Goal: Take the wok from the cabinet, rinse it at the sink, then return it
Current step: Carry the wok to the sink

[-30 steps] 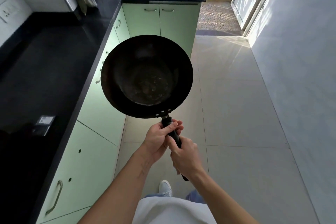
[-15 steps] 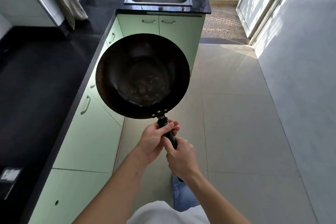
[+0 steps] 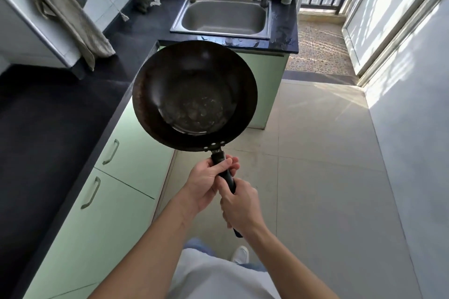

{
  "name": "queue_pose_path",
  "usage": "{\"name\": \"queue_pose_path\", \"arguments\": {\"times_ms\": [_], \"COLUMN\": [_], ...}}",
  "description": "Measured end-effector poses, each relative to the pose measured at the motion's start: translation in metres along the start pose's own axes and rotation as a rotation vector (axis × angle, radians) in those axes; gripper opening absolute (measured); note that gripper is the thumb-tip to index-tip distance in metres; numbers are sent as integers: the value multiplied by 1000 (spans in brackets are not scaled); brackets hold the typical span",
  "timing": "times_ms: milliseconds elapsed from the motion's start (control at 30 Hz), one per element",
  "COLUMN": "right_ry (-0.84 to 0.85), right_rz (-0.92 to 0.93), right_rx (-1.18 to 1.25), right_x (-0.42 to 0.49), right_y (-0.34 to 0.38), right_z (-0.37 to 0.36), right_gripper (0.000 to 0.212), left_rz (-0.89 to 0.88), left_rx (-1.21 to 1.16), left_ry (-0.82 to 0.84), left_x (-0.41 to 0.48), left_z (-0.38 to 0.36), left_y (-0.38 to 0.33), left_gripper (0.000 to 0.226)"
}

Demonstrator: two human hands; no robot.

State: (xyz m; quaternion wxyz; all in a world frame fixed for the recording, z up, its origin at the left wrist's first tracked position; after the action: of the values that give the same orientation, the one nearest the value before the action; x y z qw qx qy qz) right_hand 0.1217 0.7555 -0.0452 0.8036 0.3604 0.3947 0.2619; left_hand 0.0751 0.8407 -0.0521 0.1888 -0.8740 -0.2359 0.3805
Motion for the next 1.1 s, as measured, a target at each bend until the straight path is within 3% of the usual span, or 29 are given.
{"name": "queue_pose_path", "arguments": {"times_ms": [367, 833, 1100], "right_ry": [-5, -90, -119], "right_rz": [20, -52, -76], "right_rx": [-69, -29, -87], "right_x": [116, 320, 395], "right_y": [37, 168, 201], "right_z": [22, 19, 30], "right_gripper": [40, 38, 44], "left_rz": [13, 83, 133], "left_rx": [-14, 14, 36], "left_ry": [-33, 13, 10], "left_x": [109, 293, 362], "left_z": [-28, -77, -96], "left_y": [-48, -211, -252], "left_gripper": [17, 20, 31]}}
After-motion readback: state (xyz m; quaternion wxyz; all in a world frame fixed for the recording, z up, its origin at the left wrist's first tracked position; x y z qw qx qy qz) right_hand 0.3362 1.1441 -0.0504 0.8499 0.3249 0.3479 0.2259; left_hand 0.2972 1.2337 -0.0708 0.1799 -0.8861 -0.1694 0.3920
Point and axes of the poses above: each hand's wrist, its own x-axis towards the middle knuckle, its own z-axis out of the back of the hand, y = z × x, the point moved 9 cm from there along x, towards the middle knuckle, and after that the axes turned 15 degrees about -x, right-handed, at the moved point
